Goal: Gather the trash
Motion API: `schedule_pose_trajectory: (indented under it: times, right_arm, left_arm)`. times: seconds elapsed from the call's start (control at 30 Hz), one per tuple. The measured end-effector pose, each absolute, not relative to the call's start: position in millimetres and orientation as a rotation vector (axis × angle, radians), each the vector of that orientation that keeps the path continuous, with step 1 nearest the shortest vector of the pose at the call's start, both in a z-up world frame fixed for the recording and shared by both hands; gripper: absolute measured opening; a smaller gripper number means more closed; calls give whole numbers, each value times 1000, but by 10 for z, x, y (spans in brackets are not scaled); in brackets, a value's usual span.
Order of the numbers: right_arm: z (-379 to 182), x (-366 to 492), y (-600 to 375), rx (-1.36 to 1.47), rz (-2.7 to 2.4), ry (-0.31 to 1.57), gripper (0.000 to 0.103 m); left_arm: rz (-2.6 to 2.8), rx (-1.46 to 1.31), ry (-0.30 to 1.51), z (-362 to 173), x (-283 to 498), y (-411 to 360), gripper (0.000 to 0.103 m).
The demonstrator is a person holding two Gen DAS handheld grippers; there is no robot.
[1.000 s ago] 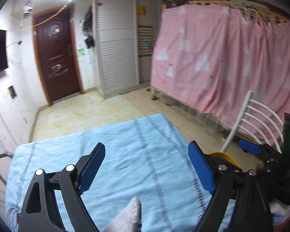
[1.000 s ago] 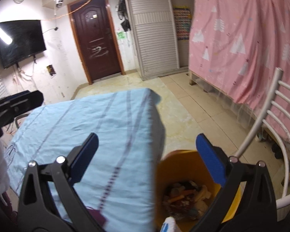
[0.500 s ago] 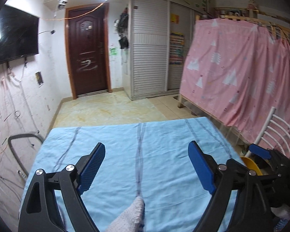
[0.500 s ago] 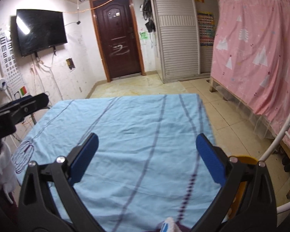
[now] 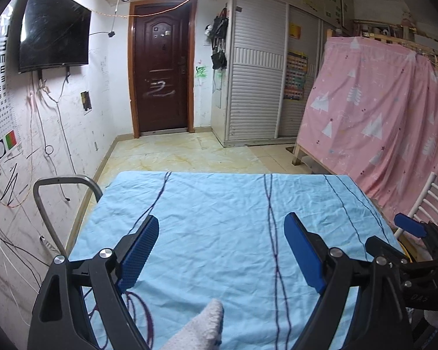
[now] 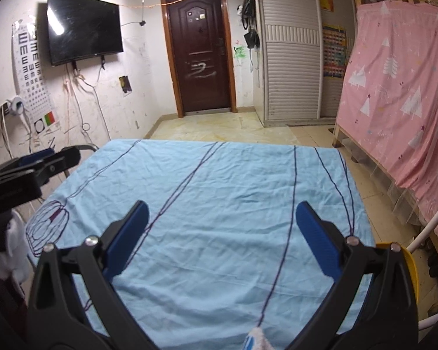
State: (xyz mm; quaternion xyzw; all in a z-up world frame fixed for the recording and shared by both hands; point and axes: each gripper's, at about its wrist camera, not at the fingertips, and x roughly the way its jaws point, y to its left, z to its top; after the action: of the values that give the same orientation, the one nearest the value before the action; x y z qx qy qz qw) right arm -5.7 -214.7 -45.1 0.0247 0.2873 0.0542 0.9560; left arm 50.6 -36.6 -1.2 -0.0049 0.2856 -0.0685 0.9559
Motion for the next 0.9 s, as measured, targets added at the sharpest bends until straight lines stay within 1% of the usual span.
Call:
schedule_pose_trajectory:
  times: [0.27,0.9]
  right_arm:
    - [-434,-22,-1975,25,123,583,97]
    - [-411,-2,-1968,14,119,580,97]
  left_arm:
    - [-120,-22,580,-23,494,-246,79]
    - [-114,-23,590,-59,503,-256,79]
